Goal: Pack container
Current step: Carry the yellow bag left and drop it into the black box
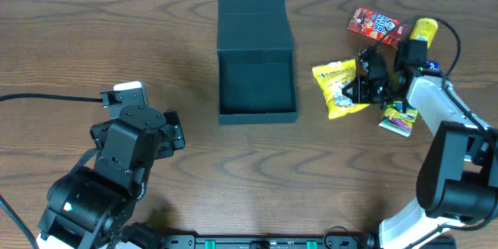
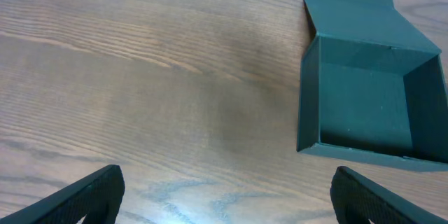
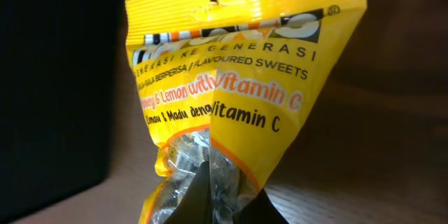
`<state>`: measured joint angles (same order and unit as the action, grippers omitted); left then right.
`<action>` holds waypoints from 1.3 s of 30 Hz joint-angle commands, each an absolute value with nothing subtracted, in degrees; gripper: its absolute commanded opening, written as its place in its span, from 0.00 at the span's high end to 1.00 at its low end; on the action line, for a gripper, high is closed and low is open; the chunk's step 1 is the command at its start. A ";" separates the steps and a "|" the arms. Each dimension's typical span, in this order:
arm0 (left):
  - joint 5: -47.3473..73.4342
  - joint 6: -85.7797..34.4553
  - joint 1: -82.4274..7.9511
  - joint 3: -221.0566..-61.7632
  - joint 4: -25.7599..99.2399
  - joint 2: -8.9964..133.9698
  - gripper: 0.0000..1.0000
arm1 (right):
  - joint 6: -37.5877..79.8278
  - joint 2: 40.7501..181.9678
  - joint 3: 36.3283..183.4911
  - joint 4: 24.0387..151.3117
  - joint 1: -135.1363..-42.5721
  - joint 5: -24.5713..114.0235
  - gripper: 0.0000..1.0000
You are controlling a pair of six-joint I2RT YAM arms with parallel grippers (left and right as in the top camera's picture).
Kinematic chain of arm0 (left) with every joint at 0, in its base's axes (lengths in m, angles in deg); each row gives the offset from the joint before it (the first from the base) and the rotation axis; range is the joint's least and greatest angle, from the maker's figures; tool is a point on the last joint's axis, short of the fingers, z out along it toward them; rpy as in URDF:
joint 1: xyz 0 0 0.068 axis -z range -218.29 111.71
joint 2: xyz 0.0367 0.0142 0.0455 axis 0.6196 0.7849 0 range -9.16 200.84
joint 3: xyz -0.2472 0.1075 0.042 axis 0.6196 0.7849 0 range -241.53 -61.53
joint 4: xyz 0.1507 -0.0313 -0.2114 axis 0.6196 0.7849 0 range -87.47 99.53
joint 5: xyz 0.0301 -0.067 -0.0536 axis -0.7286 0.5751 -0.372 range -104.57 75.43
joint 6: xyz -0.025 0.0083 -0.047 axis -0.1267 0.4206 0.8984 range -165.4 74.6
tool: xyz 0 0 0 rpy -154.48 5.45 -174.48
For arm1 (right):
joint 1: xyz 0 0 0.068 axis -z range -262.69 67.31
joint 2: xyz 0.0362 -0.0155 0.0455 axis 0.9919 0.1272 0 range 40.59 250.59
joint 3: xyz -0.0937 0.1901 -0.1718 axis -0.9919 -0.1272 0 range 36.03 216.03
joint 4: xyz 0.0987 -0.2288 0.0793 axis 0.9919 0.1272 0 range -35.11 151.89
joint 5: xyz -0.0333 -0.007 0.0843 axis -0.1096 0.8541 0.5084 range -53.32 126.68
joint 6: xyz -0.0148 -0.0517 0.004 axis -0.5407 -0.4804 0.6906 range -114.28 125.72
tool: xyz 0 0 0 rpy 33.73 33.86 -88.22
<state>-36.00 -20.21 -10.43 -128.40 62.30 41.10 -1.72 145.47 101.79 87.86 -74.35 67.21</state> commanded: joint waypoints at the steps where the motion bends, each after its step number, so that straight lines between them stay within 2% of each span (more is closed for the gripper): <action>1: -37.03 -21.00 -10.58 -128.89 62.35 41.06 0.05 | 2.19 140.55 107.23 88.49 -76.41 71.25 0.99; 7: -37.03 -21.00 -10.58 -128.89 62.35 41.06 0.05 | 12.53 134.01 111.43 85.48 -82.75 71.21 0.99; 11: -37.03 -21.00 -10.58 -128.89 62.35 41.06 0.05 | 24.31 132.68 111.43 80.65 -89.02 69.44 0.99; 13: -37.03 -21.00 -10.58 -128.89 62.35 41.06 0.05 | 31.79 133.14 111.39 80.28 -93.94 64.41 0.99; 24: -37.03 -21.00 -10.58 -128.89 62.35 41.06 0.05 | 45.08 139.04 111.34 78.70 -114.63 44.34 0.99; 39: -37.03 -21.00 -10.58 -128.89 62.35 41.06 0.05 | 46.41 148.53 111.34 73.68 -117.26 40.76 0.98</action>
